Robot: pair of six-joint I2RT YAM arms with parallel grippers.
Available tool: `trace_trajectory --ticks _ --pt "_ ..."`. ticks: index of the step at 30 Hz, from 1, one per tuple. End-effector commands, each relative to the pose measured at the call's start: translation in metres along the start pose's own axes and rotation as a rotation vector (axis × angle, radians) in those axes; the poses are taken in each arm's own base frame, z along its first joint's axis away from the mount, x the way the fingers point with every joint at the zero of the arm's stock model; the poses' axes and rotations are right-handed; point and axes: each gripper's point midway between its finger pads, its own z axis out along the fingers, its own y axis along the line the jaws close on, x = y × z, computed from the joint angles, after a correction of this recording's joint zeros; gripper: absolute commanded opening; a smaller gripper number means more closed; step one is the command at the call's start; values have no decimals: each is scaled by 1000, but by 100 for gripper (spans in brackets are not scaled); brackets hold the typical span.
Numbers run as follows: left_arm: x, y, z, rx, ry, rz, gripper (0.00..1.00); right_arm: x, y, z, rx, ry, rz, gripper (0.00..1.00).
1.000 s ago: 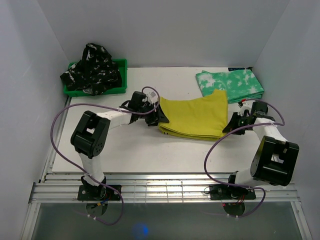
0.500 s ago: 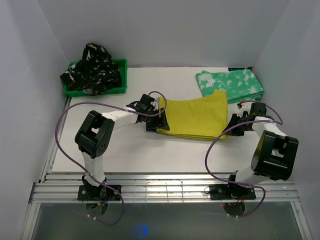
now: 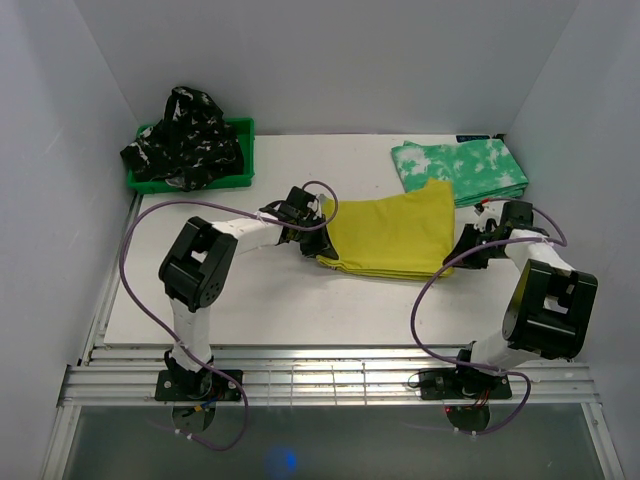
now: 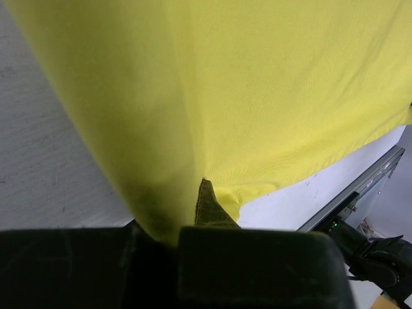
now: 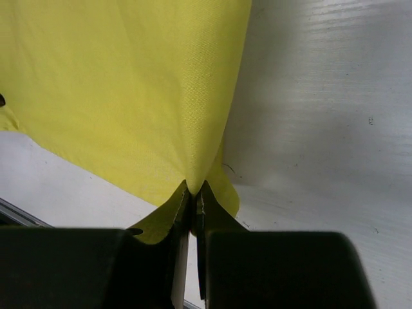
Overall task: Fold and stack the trousers
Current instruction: Neatly place the folded trousers to the corner
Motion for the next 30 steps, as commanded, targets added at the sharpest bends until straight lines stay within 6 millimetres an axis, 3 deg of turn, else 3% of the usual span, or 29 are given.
trace_trajectory --ticks 1,9,12,16,20,23,25,26,27,29,30 --pt "2 6 -15 -65 -25 22 0 -22 25 -16 -47 -67 -75 8" --pt "-53 -55 -74 37 -255 244 0 -70 87 -68 -52 -251 -355 8" --pt "-66 -76 -90 73 -303 278 0 -83 99 -85 -35 -310 -424 8" --pt "-88 -106 -106 119 -390 346 0 -117 113 -115 12 -423 -497 8" --pt "-118 -152 -123 188 -506 428 0 -151 123 -137 51 -519 -544 8" --pt "-148 -175 -118 230 -584 467 0 -185 119 -152 142 -609 -592 8" --pt "-164 -187 -110 258 -614 468 0 -207 104 -161 243 -661 -604 8" --pt "-173 -184 -85 267 -605 456 0 -226 97 -168 283 -715 -606 8" --pt "-189 -203 -93 306 -651 459 0 -236 90 -174 328 -748 -599 8" --pt "-204 -217 -83 361 -675 443 0 -262 80 -180 384 -823 -623 8" --pt "-216 -223 -68 374 -684 436 0 -271 73 -182 419 -843 -620 8"
